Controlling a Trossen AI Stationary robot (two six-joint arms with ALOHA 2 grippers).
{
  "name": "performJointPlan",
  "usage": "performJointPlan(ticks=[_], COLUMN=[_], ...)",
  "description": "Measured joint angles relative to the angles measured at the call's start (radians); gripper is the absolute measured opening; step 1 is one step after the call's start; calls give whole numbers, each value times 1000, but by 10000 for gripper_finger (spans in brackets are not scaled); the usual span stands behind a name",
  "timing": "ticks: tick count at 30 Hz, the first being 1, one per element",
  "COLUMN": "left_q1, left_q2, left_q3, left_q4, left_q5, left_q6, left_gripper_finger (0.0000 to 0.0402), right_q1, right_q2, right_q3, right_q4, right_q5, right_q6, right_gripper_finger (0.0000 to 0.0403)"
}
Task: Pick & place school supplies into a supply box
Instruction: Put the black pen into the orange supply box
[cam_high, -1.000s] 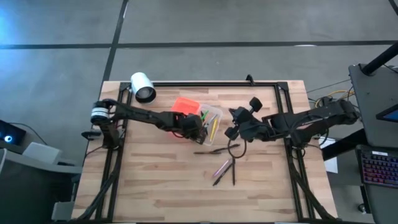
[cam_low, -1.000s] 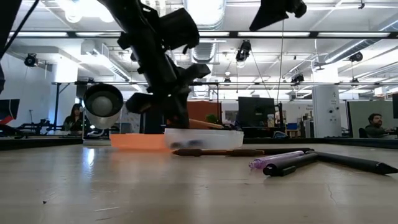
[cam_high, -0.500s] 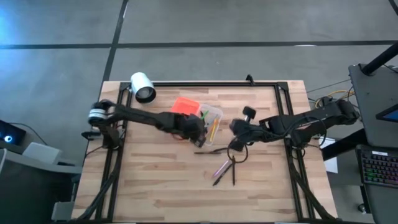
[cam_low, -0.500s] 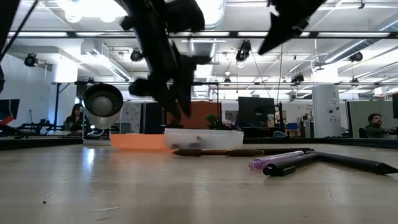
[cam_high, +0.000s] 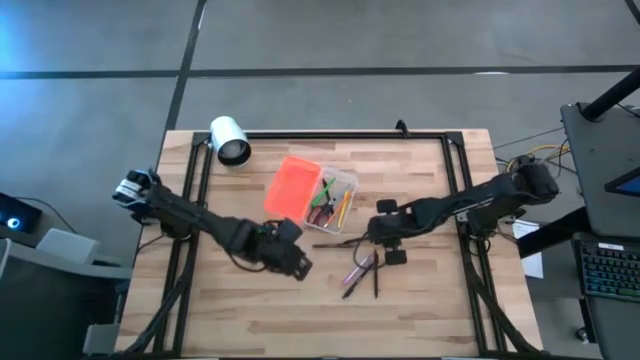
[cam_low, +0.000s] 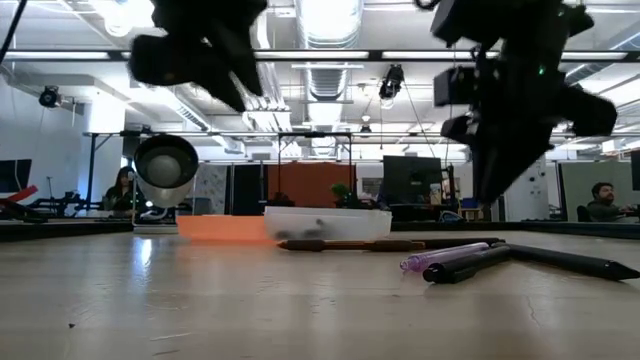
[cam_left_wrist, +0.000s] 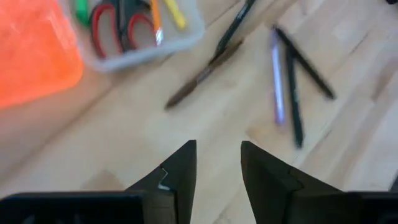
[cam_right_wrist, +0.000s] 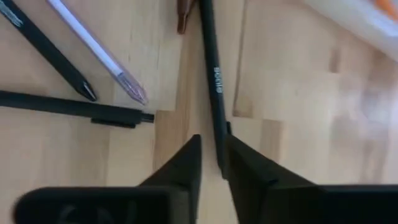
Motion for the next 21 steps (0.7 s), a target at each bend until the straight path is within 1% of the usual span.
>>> performJointPlan(ticks=[3, 6, 8, 11, 14, 16, 18, 21], left_q1=[-44, -81, -104, -135, -157, -169, -177, -179], left_q2=[1, 1, 1, 1, 1, 1, 1, 1], left_q3=[1, 1, 1, 1, 1, -1, -1, -1], left_q4=[-24, -42, -52, -61, -73, -98, -112, -123], left_q5=[-12, -23, -32, -52, -77, -88, -95, -96], left_q6=[-78, -139, -173, -218, -264, -290, -306, -314], left_gripper_finger=[108, 108, 108, 108, 108, 108, 108, 108], right_q1=[0, 0, 0, 0, -2, -4, -11, -29], right_q2=[73, 135, 169, 216, 249, 263, 272, 281], right_q3=[29, 57, 71, 84, 87, 87, 87, 86], right_q4=[7, 10, 19, 29, 52, 58, 59, 59], right_q5=[-1, 31, 32, 28, 24, 24, 17, -11], right_q6=[-33, -95, -145, -193, -196, -181, -162, -155], right_gripper_finger=[101, 140, 160, 177, 179, 169, 151, 113])
